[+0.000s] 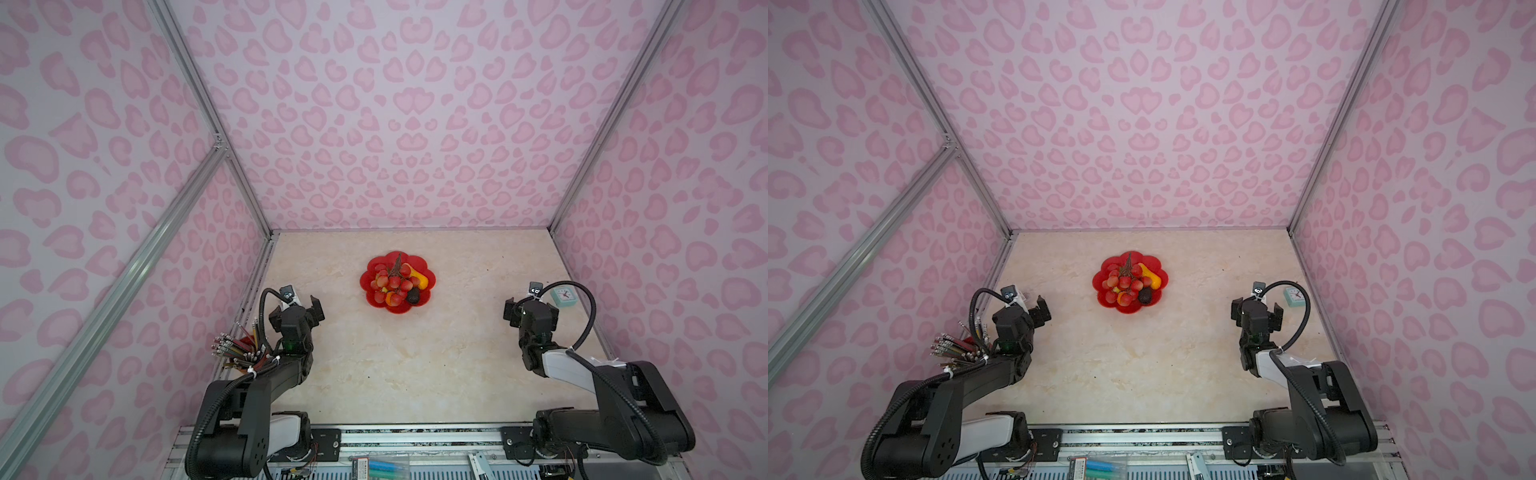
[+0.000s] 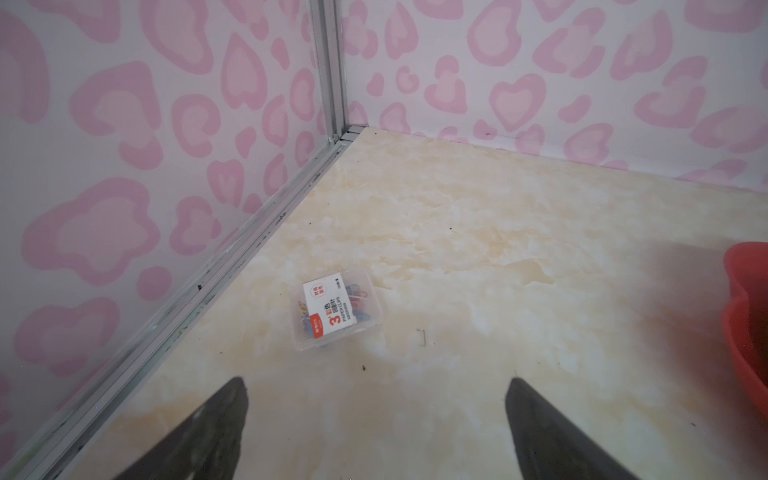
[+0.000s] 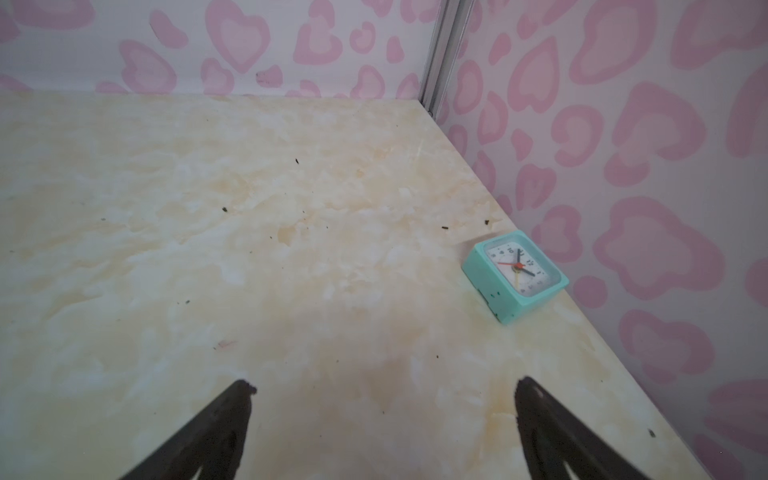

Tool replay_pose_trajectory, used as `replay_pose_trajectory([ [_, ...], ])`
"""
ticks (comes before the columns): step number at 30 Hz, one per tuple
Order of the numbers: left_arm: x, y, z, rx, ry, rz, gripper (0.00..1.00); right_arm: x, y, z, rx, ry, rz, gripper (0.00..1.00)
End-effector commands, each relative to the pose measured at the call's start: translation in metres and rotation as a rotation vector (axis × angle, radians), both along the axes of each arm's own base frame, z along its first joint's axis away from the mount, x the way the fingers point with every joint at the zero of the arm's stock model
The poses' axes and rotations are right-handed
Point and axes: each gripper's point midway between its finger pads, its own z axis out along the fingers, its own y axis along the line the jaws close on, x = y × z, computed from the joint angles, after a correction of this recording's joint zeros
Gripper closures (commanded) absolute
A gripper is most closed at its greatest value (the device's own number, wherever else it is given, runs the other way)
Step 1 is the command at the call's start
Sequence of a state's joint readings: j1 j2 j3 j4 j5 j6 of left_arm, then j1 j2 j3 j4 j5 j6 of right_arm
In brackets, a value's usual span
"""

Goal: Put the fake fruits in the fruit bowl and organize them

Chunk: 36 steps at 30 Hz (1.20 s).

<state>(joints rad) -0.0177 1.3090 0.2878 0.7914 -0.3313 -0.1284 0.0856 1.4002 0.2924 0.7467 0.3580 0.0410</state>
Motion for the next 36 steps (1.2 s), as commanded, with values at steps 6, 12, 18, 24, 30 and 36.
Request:
replay_pose_trajectory([
  [6,0.023,-0.008,0.002,-0.014,-0.072,-0.085,0.03,0.027,0.02,0.022,0.005,-0.174,0.123,0.01],
  [12,0.024,-0.009,0.002,-0.009,-0.075,-0.086,0.03,0.032,0.016,0.019,0.013,-0.162,0.097,0.01],
  [18,0.024,-0.008,0.002,-0.008,-0.075,-0.082,0.03,0.037,0.015,0.015,0.039,-0.115,0.113,0.01],
  [24,0.025,-0.011,0.002,0.006,-0.065,-0.088,0.03,0.037,0.021,0.014,0.046,-0.112,0.163,0.01],
  [30,0.025,-0.011,0.002,0.008,-0.066,-0.087,0.03,0.036,0.04,0.016,0.048,-0.126,0.284,0.01],
  [36,0.025,-0.011,0.002,0.007,-0.066,-0.086,0.03,0.034,0.04,0.016,0.047,-0.136,0.283,0.0],
])
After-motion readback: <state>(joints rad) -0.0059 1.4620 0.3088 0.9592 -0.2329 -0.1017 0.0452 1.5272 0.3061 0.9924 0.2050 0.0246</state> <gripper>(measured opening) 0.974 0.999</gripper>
